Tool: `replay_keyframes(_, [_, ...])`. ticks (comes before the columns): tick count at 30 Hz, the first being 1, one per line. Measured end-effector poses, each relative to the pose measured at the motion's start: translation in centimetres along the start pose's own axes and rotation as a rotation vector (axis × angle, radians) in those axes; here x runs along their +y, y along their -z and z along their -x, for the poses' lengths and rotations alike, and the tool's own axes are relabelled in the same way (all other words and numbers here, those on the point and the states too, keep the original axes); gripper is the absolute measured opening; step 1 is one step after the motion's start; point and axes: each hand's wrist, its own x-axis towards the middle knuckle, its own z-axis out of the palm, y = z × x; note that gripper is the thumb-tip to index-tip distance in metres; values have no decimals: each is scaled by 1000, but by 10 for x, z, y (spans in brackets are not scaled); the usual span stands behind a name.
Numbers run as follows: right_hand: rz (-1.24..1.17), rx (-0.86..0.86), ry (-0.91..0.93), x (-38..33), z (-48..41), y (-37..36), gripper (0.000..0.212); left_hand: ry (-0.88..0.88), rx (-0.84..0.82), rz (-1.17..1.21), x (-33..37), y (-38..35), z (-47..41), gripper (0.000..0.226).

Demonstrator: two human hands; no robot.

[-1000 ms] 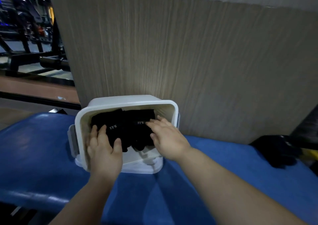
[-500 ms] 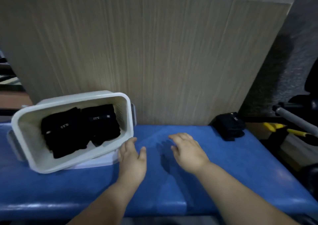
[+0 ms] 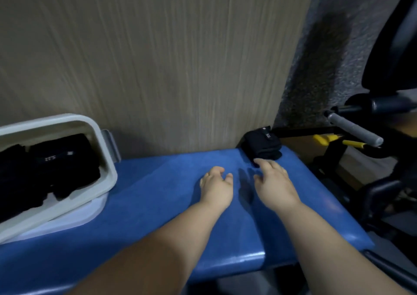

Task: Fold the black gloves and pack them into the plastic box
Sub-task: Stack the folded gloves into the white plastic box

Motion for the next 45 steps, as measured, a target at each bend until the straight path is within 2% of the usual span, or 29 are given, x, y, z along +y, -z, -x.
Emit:
replay_keyframes(4, [-46, 56, -4, 19, -18, 10, 53, 25, -62, 94, 25, -28, -19, 37])
replay_keyframes(10, [-74, -14, -10, 32, -38, 8, 62, 91, -138, 269, 55, -55, -52, 34])
replay_keyframes(18, [-138, -33, -40, 42, -48, 4, 65, 291, -160, 386, 70, -81, -91, 55])
replay_keyframes(20, [-146, -18, -23, 44, -49, 3, 63, 299, -143, 403, 70, -85, -96, 52])
replay_keyframes(23, [-161, 125, 12, 46, -52, 2, 54, 223, -92, 453, 70, -85, -96, 25])
replay_keyframes(27, [-308, 435, -33, 43, -57, 8, 34, 139, -85, 710, 74, -67, -87, 7])
replay_keyframes(30, [-455, 454, -131, 35, -58, 13, 36, 147, -139, 833, 73, -40, -75, 7])
replay_keyframes(33, [-724, 333, -247, 20, -58, 15, 43, 151, -233, 864, 66, -9, -57, 9])
replay_keyframes(35, [-987, 181, -342, 7, -56, 17, 61, 144, -314, 848, 56, 12, -44, 12])
replay_keyframes(37, [-1117, -7, -353, -4, -52, 16, 69, 124, -396, 802, 44, 33, -29, 15])
replay_keyframes(39, [-1171, -198, -330, -15, -47, 14, 58, 117, -447, 772, 30, 53, -13, 19])
replay_keyframes(42, [-1199, -511, -266, -36, -30, 14, 26, 129, -457, 744, 5, 83, 4, 23])
replay_keyframes(44, [-1110, -656, -205, -52, -19, 10, 24, 127, -453, 720, -11, 102, 13, 24])
replay_keyframes(45, [-1078, -705, -175, -59, -13, 5, 30, 126, -457, 712, -18, 111, 17, 25])
